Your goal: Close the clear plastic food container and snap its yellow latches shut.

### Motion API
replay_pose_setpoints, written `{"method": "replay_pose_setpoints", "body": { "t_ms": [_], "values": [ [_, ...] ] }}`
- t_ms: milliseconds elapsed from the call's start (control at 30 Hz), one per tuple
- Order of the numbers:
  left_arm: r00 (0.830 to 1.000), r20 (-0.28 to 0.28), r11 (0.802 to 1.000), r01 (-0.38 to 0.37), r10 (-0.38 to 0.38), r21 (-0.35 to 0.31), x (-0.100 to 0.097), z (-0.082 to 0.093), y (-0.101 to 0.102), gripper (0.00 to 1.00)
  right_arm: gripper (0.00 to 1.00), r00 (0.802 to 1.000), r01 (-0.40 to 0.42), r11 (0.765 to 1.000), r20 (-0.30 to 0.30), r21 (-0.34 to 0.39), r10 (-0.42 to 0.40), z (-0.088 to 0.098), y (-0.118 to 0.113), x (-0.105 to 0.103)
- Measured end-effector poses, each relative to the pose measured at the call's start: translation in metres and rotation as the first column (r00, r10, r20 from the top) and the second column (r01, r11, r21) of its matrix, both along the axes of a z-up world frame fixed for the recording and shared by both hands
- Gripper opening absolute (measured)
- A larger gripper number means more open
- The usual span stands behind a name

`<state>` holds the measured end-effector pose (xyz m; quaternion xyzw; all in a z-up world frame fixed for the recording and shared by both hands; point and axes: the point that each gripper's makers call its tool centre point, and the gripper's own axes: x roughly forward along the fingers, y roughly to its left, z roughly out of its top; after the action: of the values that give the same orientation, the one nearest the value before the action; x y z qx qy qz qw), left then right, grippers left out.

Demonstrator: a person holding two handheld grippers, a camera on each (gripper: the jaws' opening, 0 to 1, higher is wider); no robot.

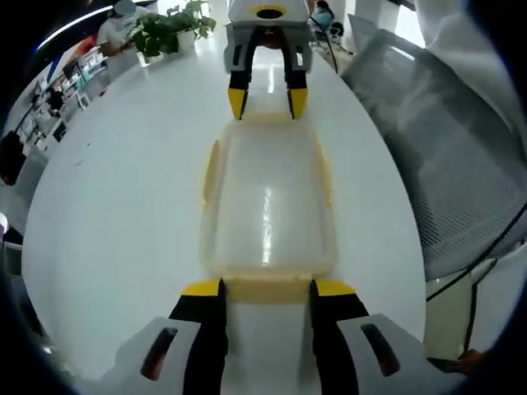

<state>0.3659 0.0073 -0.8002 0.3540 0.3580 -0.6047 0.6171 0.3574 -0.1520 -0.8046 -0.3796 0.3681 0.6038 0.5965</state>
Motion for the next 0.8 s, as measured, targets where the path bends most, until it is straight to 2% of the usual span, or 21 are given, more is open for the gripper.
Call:
{"method": "replay_pose_setpoints", "body": {
  "t_ms": [633, 800],
  "values": [
    [1.000, 0.008, 0.999, 0.007, -0.007, 0.053, 0.0019, -0.0022, -0.0002, 0.37, 0.36, 1.000, -0.001, 1.000, -0.002, -0.007, 0.001, -0.0016, 0.0002, 0.0020],
    [1.000, 0.010, 0.999, 0.008, -0.008, 0.047, 0.0021, -0.0019, 0.0011, 0.37, 0.36, 1.000, -0.002, 1.000, -0.006, -0.011, 0.002, -0.0017, 0.0009, 0.0017]
  ]
}}
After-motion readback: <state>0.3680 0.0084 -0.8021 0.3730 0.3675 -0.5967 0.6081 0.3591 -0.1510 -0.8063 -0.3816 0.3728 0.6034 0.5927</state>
